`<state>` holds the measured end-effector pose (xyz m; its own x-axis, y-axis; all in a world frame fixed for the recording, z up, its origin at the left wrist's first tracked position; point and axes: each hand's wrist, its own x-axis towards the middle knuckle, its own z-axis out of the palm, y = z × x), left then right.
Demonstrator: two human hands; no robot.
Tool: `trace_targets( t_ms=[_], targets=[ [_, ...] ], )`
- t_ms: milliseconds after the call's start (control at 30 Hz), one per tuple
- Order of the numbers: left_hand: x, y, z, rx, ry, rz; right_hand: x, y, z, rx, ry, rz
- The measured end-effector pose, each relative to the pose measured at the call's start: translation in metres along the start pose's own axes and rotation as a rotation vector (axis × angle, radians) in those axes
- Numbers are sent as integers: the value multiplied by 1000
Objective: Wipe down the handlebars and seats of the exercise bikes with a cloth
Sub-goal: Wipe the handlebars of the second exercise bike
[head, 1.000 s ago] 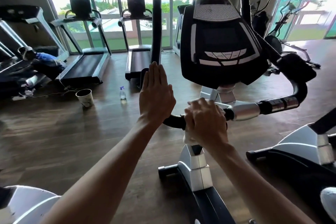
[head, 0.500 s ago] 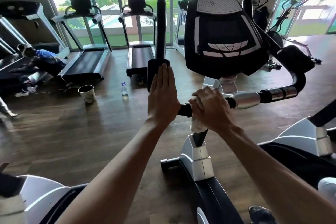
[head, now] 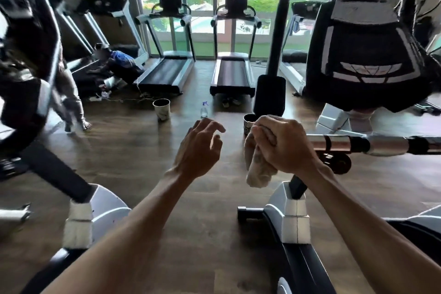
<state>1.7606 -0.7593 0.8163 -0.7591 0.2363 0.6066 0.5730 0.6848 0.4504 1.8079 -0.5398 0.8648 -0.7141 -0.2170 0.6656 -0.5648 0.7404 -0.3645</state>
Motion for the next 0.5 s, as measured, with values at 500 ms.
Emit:
trace_targets(
  t_ms=[500],
  targets=[
    [16, -138, -91, 169, -191, -349, 98, -33, 149, -83, -284, -80]
  ],
)
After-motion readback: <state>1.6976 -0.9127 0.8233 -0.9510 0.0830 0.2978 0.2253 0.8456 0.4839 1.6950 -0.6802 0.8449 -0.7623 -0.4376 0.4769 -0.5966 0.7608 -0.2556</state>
